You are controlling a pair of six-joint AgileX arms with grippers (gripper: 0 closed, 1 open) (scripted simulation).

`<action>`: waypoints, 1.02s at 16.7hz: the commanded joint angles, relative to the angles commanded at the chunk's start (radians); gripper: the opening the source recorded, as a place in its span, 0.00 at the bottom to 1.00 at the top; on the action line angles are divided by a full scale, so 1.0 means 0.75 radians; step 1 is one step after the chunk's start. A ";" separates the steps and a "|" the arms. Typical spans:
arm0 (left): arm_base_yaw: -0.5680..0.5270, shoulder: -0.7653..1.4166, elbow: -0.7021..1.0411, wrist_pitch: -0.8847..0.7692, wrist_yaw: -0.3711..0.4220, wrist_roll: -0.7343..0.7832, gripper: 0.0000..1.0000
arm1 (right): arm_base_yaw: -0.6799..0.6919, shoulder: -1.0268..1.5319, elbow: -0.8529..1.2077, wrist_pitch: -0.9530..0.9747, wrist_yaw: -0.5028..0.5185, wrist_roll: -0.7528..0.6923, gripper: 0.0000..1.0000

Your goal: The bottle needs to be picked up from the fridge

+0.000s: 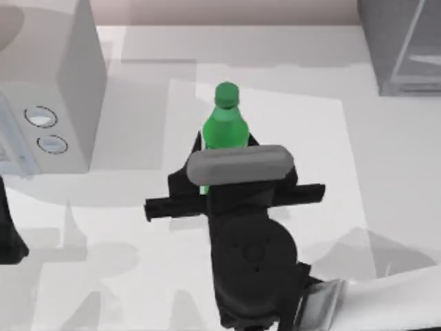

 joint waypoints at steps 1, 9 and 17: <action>0.000 0.000 0.000 0.000 0.000 0.000 1.00 | 0.045 0.086 0.038 0.022 0.074 0.007 0.00; 0.000 0.000 0.000 0.000 0.000 0.000 1.00 | 0.186 0.317 0.178 0.082 0.341 0.024 0.00; 0.000 0.000 0.000 0.000 0.000 0.000 1.00 | 0.070 0.466 0.248 0.191 0.235 0.011 0.00</action>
